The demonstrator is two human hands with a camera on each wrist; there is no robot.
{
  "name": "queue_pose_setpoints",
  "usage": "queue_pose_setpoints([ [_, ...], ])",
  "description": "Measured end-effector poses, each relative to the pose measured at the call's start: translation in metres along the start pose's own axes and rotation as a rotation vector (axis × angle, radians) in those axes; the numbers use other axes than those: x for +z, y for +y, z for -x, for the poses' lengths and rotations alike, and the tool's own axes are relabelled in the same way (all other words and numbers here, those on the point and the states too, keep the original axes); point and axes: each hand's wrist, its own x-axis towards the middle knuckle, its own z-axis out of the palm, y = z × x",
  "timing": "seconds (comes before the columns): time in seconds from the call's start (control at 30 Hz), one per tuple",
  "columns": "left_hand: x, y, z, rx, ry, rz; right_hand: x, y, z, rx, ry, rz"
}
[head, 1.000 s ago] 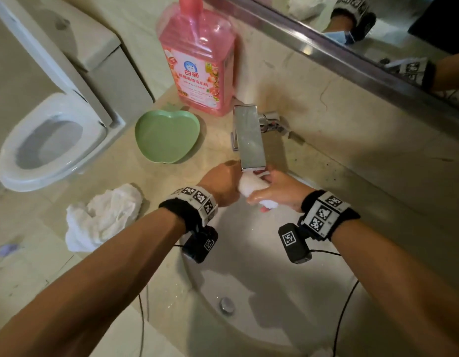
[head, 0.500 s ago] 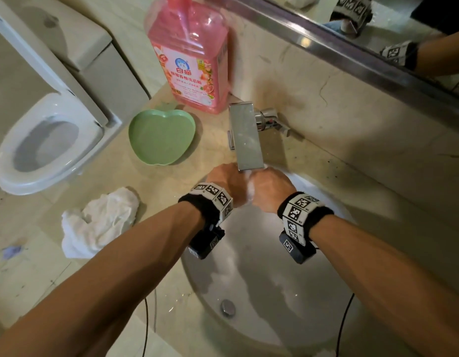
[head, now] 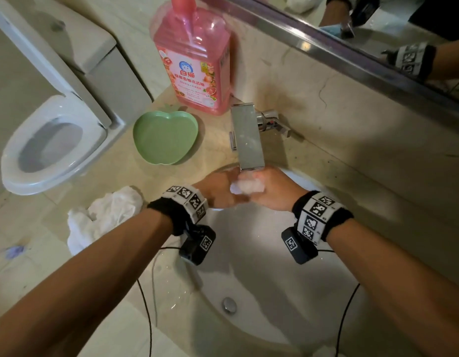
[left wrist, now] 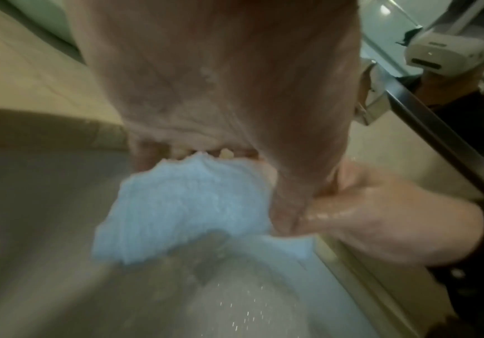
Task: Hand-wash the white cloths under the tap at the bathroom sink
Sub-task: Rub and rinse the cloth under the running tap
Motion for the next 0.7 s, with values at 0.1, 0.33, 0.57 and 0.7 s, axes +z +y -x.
queue_pose_setpoints([
  [0.1, 0.009, -0.004, 0.011, 0.114, 0.185, -0.007, 0.009, 0.0, -0.004, 0.057, 0.123, 0.053],
  [0.33, 0.022, -0.005, 0.021, 0.068, 0.507, 0.031, 0.016, -0.005, 0.0, 0.281, 0.3, -0.015],
  [0.57, 0.018, 0.011, 0.015, -0.009, 0.302, 0.176, 0.014, -0.003, 0.02, 0.263, 0.362, -0.04],
  [0.7, 0.008, 0.015, 0.012, 0.03, 0.138, 0.284, 0.001, 0.007, 0.029, 0.321, 0.356, -0.25],
])
